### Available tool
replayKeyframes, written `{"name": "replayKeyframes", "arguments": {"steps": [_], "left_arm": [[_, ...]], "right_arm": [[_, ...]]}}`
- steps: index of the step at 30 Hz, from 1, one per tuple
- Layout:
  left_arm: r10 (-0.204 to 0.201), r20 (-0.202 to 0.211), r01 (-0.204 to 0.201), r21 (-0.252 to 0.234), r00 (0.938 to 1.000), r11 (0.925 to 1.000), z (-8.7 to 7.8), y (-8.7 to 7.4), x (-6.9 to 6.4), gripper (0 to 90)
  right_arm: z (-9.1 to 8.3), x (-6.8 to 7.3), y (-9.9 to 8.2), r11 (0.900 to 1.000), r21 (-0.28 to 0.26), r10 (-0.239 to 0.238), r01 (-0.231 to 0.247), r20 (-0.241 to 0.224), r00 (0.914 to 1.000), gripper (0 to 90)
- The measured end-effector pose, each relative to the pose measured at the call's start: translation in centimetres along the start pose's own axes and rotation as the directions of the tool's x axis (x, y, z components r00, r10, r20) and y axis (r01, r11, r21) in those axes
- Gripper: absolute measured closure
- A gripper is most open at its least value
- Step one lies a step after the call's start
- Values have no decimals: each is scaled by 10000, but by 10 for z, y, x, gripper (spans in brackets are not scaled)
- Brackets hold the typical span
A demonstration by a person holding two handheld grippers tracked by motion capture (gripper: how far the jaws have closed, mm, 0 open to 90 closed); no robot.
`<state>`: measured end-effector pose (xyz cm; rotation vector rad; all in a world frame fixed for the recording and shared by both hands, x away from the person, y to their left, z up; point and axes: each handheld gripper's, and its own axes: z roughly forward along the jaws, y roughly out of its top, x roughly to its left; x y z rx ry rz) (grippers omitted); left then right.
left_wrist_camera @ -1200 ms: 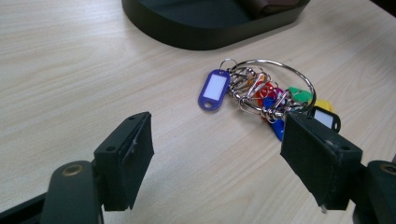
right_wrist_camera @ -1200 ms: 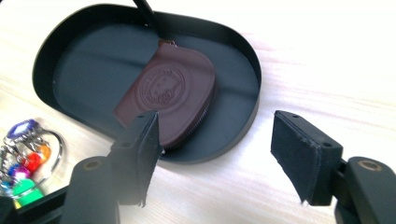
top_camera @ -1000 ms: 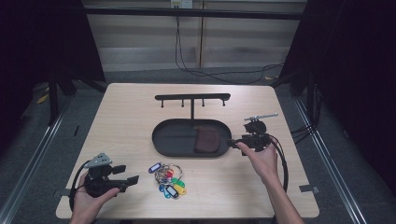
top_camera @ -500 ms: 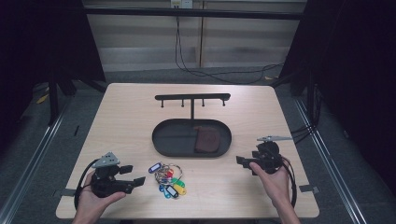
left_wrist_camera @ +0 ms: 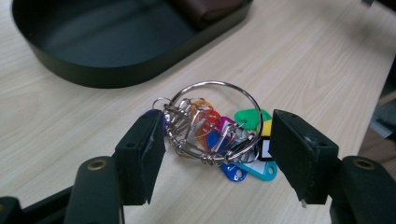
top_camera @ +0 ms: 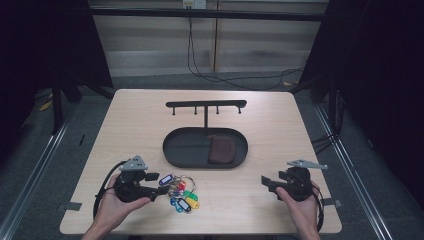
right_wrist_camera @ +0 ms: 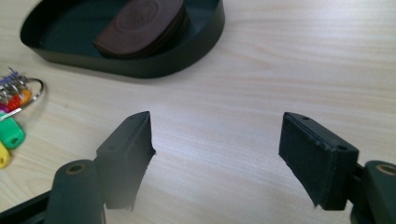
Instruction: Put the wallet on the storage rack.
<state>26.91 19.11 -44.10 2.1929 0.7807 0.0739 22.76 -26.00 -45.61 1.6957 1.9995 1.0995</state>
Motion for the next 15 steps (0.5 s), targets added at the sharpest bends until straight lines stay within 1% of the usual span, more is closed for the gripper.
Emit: {"name": "replayKeyframes", "arguments": {"steps": [1,2,3,4,5,6,7,8,10,11,12,13,14,15], "left_arm": [[160,46,-160,90,9999,9998,3,2,-2,430],[308,183,-312,218,9994,9993,5,5,-4,430],[412,284,-422,334,9987,9986,7,8,-7,479],[527,334,-542,475,9981,9974,9,12,-9,479],[676,418,-700,604,9968,9957,11,15,-12,527],[949,390,-978,813,9947,9919,14,20,-15,527],[1175,392,-1210,1062,9923,9870,16,23,-19,539],[1302,451,-1350,1297,9905,9823,19,27,-22,546],[1368,630,-1461,1827,9886,9722,25,34,-25,552],[1554,687,-1666,2126,9855,9628,27,36,-26,563],[1589,853,-1747,2334,9836,9565,30,39,-26,575],[1660,842,-1823,2533,9825,9501,31,42,-26,583],[1680,833,-1843,2649,9823,9465,33,44,-27,583],[1680,818,-1844,2793,9824,9423,35,46,-27,604]], "right_arm": [[-1,-1,0,10000,-57,-40,40,4,10000,255],[-1,-1,0,10000,-57,-40,40,4,10000,255],[0,-1,0,10000,30,-28,28,5,10000,254],[0,-1,0,10000,30,-28,28,5,10000,254],[1,-1,-1,10000,64,-4,4,-10,10000,254],[1,-1,-1,10000,64,-4,4,-10,10000,254],[2,-1,-1,10000,83,-47,47,2,10000,254],[3,-1,-1,9999,89,-92,92,11,10000,254],[3,0,-1,9997,160,-188,187,58,9998,255],[3,0,-1,9996,182,-206,205,55,9998,255],[4,0,-1,9995,225,-223,222,71,9997,256],[4,0,-1,9995,217,-225,223,62,9997,257],[4,0,-1,9995,217,-225,223,62,9997,257],[4,-1,-1,9995,250,-195,192,84,9998,260]]}}
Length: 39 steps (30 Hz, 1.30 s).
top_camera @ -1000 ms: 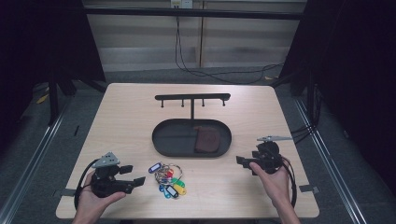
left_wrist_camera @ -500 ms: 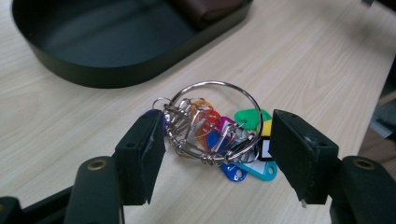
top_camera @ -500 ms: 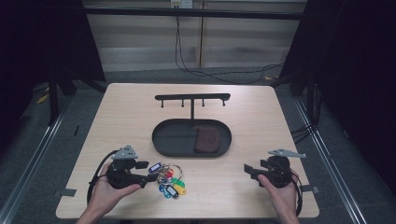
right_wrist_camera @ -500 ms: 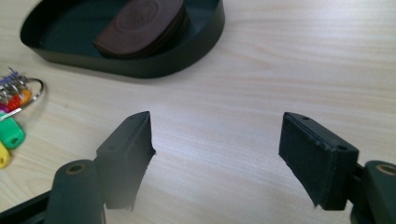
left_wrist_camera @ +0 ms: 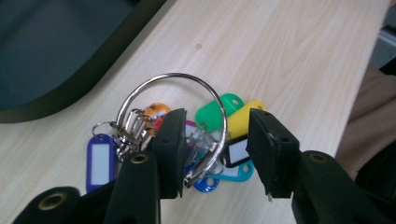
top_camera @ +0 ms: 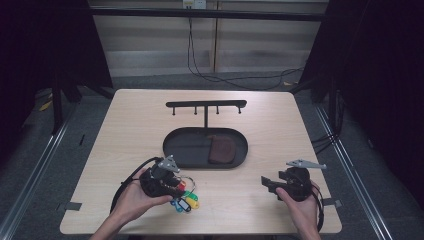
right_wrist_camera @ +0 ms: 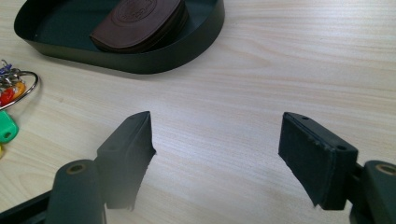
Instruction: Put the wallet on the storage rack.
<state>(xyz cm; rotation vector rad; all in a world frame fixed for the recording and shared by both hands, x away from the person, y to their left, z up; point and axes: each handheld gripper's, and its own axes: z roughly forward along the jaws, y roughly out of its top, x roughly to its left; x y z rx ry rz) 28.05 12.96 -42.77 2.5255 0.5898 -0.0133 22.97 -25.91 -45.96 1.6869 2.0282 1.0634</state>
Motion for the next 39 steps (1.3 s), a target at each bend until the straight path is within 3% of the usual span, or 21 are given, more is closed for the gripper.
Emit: {"name": "replayKeyframes", "arguments": {"steps": [4,7,10,14,17,25,29,30,32,39], "left_arm": [[188,344,-221,992,9992,9948,8,11,-1,708],[155,461,-215,1325,9988,9910,12,15,-2,754],[127,518,-240,2247,9986,9741,21,21,-3,760],[259,470,-368,2486,9986,9679,28,29,-6,778],[213,271,-276,2611,9994,9649,32,33,-8,844],[182,260,-262,3509,9995,9361,48,37,-7,825],[100,107,-131,3595,9999,9330,52,39,-8,841],[165,123,-199,3732,9998,9276,52,40,-8,851],[113,84,-137,3761,9999,9265,53,41,-8,856],[-248,475,39,3978,9986,9175,56,43,-3,856]], "right_arm": [[2,-1,0,9999,103,-11,11,-1,10000,281],[0,-1,0,10000,-37,16,-16,-2,10000,283],[0,-1,1,10000,-60,37,-36,20,10000,283],[0,-1,0,9999,-90,71,-71,42,10000,288],[-1,-2,1,9997,-228,89,-87,94,9999,291],[-3,-4,1,9992,-370,157,-150,176,9997,294],[-3,-4,1,9994,-323,136,-130,171,9998,294],[-2,-4,1,9994,-323,130,-124,196,9997,295],[-2,-4,1,9994,-313,148,-142,189,9997,295],[-2,-7,0,9988,-360,321,-320,32,9995,295]]}}
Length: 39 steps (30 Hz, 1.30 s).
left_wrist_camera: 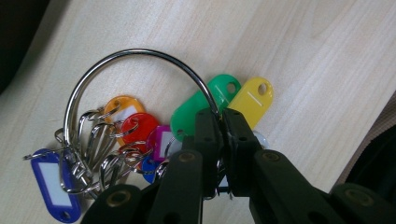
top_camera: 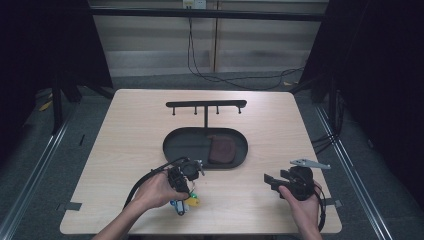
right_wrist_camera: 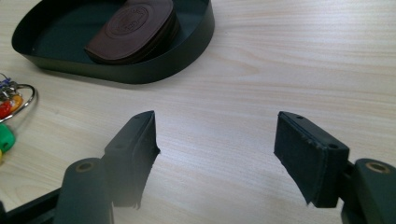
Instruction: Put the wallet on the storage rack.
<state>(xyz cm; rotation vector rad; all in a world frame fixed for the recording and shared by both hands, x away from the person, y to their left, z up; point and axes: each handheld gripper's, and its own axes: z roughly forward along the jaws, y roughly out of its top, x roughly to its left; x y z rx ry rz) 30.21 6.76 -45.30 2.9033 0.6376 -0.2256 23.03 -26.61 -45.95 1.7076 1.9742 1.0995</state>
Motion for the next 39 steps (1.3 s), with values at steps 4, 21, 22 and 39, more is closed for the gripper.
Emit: {"name": "replayKeyframes", "arguments": {"steps": [4,21,22,39], "left_arm": [[3,306,-8,151,9995,9999,0,1,5,871],[-214,52,217,-665,9998,9976,-46,-12,9,873],[-255,-34,252,-670,9997,9974,-48,-13,9,873],[-1171,-1532,1016,-1056,9812,9892,-83,-27,20,880]], "right_arm": [[-1,0,0,10000,-55,17,-17,30,10000,296],[1,1,0,10000,3,-42,42,18,10000,298],[1,1,0,10000,22,-57,57,-5,10000,298],[1,2,0,9999,18,-154,154,-15,9999,297]]}}
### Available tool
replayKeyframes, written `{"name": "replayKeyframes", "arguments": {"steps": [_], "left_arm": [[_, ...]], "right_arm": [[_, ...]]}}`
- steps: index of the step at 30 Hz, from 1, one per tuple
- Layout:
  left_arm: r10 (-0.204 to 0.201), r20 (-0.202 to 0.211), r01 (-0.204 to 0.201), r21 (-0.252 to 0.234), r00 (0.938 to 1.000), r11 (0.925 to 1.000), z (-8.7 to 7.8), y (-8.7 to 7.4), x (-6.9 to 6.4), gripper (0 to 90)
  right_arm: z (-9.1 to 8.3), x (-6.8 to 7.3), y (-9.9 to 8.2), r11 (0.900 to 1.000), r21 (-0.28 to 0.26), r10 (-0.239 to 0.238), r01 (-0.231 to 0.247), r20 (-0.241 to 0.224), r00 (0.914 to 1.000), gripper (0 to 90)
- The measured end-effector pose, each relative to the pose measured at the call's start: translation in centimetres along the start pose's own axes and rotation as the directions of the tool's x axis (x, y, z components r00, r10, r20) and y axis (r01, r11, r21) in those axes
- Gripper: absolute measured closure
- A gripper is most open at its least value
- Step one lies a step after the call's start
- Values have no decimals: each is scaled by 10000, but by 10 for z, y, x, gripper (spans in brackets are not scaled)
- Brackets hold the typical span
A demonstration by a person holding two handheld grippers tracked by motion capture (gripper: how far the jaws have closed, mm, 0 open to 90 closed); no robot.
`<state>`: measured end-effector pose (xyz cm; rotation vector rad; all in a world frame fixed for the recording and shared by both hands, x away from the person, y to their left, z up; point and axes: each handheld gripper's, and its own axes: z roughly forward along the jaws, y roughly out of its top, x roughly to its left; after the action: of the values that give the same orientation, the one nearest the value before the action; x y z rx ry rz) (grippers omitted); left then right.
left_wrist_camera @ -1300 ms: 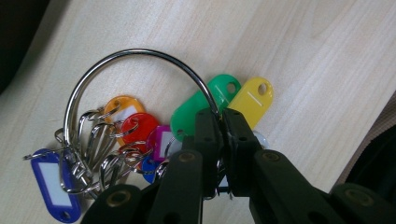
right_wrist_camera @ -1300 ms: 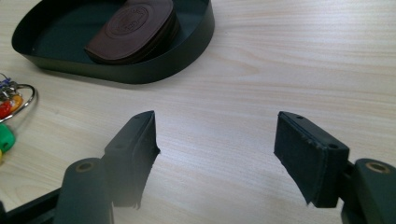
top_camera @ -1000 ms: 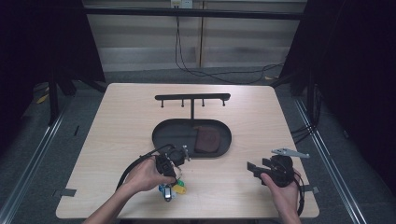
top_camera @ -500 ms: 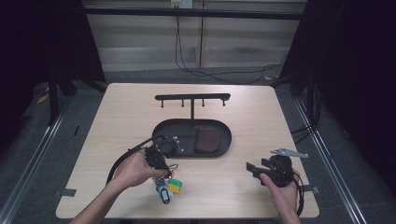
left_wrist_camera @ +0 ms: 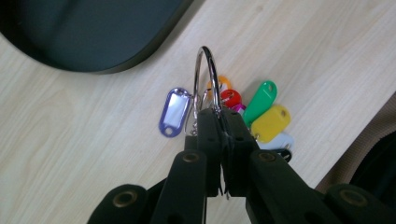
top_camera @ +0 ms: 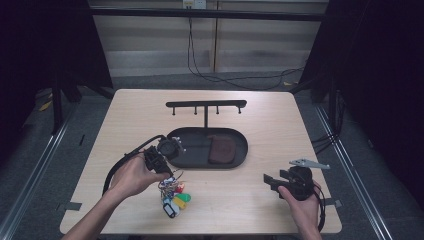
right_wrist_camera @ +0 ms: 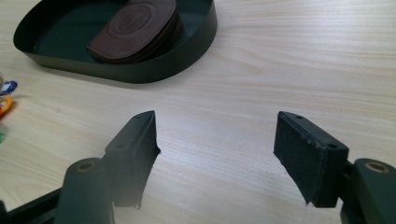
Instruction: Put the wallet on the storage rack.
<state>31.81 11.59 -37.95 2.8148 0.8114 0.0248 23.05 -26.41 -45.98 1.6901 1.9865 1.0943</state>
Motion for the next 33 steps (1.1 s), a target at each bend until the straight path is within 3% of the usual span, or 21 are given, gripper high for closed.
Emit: {"name": "replayKeyframes", "arguments": {"steps": [8,12,14,19,24,28,33], "left_arm": [[352,374,-343,-254,9987,9991,-19,-5,4,880],[364,348,-353,-314,9987,9989,-30,-6,7,880],[330,505,-308,-450,9982,9985,-36,-6,10,880],[233,314,-213,-628,9992,9978,-48,-6,13,880],[208,248,-193,-594,9995,9980,-58,-5,17,881],[142,460,-119,-498,9988,9987,-67,-2,22,881],[-8,593,33,-424,9982,9991,-75,2,27,882]], "right_arm": [[2,0,0,9999,73,71,-71,-3,10000,297],[1,-1,0,10000,33,36,-36,-28,10000,296],[0,-1,0,10000,36,35,-35,-12,10000,296],[0,-2,0,10000,-6,89,-89,-26,10000,295],[1,-1,0,10000,35,29,-29,5,10000,295],[1,-1,0,10000,27,25,-25,-4,10000,278],[1,-1,0,9999,31,136,-136,50,9999,191]]}}
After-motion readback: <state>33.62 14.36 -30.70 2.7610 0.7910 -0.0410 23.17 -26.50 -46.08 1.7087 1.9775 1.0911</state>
